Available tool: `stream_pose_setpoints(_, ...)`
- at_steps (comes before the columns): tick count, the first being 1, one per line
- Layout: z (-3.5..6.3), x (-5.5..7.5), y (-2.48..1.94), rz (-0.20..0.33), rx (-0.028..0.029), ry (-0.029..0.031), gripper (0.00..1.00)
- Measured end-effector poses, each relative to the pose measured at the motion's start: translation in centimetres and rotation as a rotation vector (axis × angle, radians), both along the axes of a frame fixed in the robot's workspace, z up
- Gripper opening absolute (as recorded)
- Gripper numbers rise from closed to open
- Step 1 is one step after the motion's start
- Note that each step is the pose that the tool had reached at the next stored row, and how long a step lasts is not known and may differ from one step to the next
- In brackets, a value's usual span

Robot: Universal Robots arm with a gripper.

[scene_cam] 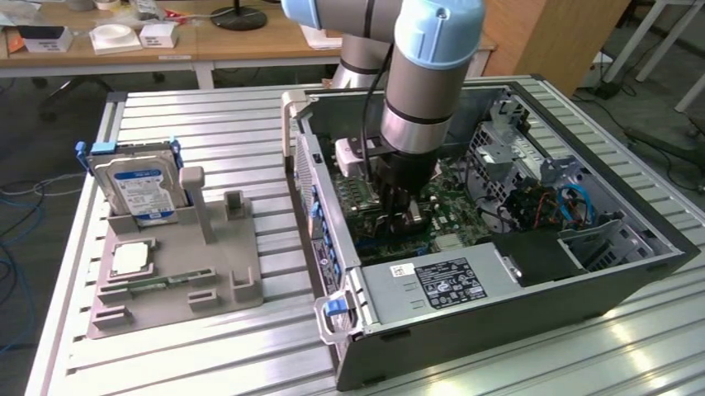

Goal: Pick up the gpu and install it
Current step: 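Insert the gpu into the slot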

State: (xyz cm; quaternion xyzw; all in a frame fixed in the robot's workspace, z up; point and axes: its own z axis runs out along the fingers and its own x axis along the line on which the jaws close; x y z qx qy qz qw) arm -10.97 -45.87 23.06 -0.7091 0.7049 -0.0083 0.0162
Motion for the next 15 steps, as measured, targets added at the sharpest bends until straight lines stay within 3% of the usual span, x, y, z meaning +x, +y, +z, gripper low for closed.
stream_pose_setpoints(15,2.16,0.0,0.0,0.0,-0.0001,-0.0002,0.34)
